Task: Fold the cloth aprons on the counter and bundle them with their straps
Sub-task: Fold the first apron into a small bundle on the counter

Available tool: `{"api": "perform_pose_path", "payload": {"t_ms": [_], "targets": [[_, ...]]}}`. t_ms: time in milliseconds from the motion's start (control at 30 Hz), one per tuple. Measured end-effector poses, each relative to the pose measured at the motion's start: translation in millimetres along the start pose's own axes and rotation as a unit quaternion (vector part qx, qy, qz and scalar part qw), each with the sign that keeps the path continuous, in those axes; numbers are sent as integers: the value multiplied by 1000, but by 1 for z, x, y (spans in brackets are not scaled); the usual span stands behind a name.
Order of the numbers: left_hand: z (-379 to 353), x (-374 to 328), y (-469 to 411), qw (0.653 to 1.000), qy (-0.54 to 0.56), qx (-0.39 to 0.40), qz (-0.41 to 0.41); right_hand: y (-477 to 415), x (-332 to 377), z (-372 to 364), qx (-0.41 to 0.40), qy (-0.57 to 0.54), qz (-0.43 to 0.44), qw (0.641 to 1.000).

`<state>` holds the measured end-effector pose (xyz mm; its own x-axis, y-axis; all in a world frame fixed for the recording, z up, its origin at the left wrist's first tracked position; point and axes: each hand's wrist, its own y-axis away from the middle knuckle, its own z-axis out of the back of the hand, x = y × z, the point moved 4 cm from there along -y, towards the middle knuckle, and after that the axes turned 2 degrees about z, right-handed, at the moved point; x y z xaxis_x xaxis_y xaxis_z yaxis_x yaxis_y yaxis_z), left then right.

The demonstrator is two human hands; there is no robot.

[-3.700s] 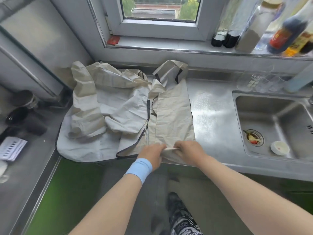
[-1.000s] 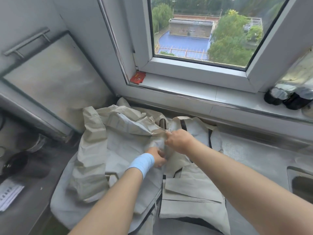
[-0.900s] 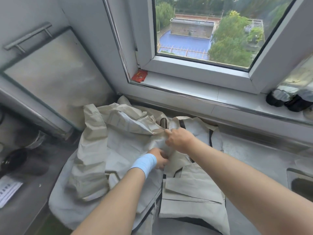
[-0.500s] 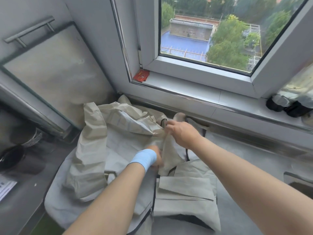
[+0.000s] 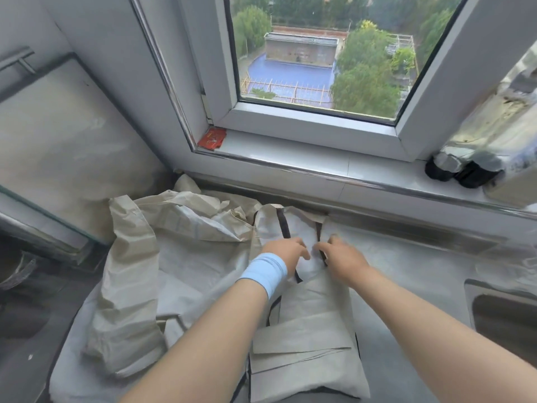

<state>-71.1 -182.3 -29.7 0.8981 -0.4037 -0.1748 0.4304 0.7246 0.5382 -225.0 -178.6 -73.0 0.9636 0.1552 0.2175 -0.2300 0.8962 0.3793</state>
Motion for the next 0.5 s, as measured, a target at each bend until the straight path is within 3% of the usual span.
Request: {"api": "perform_pose_path", "payload": {"t_ms": [133,200,267,367,433,500], "targets": [[-10,-8,-13,991,-102,77,28,-3,-2,-6,-10,-26,-11,1000],[-6,-8,-16,993,-102,58,27,-7,-1,-3,-20,-57,-10,998],[7,-1,-17,999,-28,0,35,-7,3,7,-42,-185,-48,981],[37,24,-15,966,181,-166,81,-13,9,39,-118,-438,-112,884],[67,45,-6,902,266,-310,136,-21,13,64,-146,-573,-152,792],[96,66,4,846,300,-388,209,-30,20,92,-137,-672,-174,706]]}}
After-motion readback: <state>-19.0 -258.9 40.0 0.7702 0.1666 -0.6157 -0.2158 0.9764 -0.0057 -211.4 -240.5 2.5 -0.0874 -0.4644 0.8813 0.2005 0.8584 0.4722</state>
